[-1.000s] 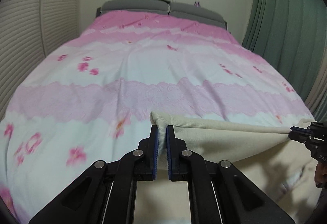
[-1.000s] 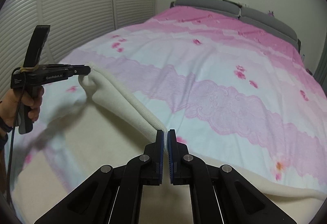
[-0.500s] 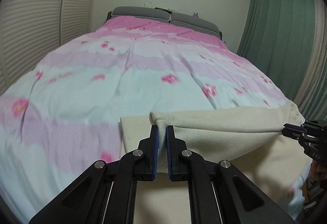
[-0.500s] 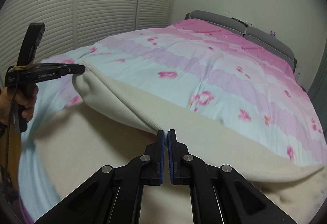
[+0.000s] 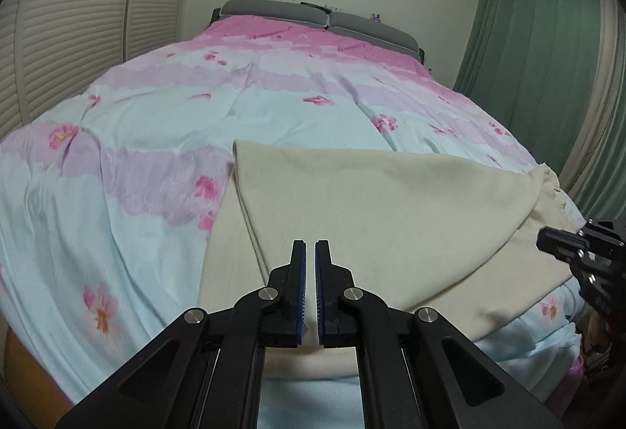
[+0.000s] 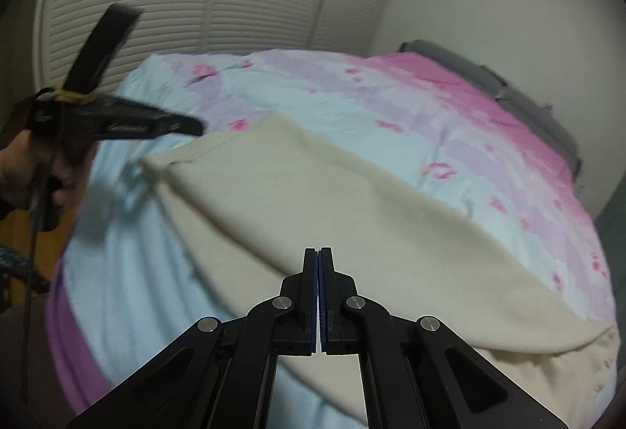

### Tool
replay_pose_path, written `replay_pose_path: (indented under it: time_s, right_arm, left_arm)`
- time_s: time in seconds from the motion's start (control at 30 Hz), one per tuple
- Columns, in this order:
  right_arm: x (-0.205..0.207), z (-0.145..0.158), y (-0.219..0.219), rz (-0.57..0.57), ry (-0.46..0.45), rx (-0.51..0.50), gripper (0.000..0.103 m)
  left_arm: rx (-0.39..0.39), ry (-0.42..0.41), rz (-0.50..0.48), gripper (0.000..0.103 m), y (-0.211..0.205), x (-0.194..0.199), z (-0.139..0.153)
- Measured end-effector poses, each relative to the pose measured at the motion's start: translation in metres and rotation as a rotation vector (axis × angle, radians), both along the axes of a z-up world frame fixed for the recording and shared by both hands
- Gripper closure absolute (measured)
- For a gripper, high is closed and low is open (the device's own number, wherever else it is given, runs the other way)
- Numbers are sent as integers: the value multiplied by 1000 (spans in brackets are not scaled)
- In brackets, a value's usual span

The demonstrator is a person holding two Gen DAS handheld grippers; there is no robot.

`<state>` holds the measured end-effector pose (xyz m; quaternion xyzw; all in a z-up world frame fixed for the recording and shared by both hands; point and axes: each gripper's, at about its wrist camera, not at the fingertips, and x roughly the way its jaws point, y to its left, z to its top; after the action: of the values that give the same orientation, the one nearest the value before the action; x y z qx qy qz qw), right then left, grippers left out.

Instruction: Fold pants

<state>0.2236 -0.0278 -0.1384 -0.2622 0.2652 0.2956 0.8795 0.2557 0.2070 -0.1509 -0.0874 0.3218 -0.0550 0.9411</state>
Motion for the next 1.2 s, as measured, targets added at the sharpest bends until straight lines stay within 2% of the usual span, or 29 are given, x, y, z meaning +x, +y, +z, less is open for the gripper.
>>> replay_pose_path:
  time_s: [0.07, 0.1, 0.13, 0.17, 0.2, 0.23, 0.27, 0.4, 0.47, 0.57, 0.73, 0.83, 0.93, 1.1, 1.17, 1.2]
  right_arm:
    - [5, 3, -5, -41, 10, 18, 102]
    - [7, 2, -8, -56, 26, 28, 96]
    - [7, 0, -12, -82, 48, 42, 84]
    - [8, -2, -16, -102, 61, 50, 77]
    - [5, -5, -20, -123, 73, 61, 66]
    - [5, -8, -24, -147, 86, 77, 64]
    - [6, -11, -29, -172, 100, 95, 64]
    - [9, -24, -47, -278, 165, 178, 64]
    - [15, -29, -59, -339, 212, 248, 64]
    - [27, -36, -74, -430, 268, 339, 64]
    - [55, -47, -94, -571, 333, 474, 64]
    - [71, -53, -102, -647, 368, 536, 60]
    - [88, -68, -108, -720, 430, 598, 60]
    - [106, -88, -112, -741, 503, 695, 60]
    - [109, -91, -112, -732, 506, 716, 66]
    - [111, -92, -110, -726, 509, 722, 78]
  left_arm:
    - [3, 9, 10, 91, 0, -8, -1]
    - [3, 15, 14, 88, -1, -12, -3]
    - [6, 18, 21, 81, -1, -16, -4]
    - [14, 21, 29, 74, -3, -21, -6]
    - [28, 24, 36, 71, -5, -24, -9]
    - [51, 27, 45, 65, -8, -28, -11]
    - [69, 31, 52, 59, -12, -29, -13]
    - [99, 51, 54, 55, -20, -32, -21]
    - [129, 49, 64, 47, -24, -32, -22]
    - [175, 35, 83, 47, -27, -29, -23]
    - [136, 61, 115, 47, -24, -16, -26]
    - [133, 69, 116, 47, -26, -11, -29]
    - [122, 75, 114, 47, -25, -10, -33]
    - [63, 101, 117, 47, -17, -6, -40]
    - [48, 110, 109, 52, -18, -6, -42]
    - [44, 113, 98, 54, -19, -5, -43]
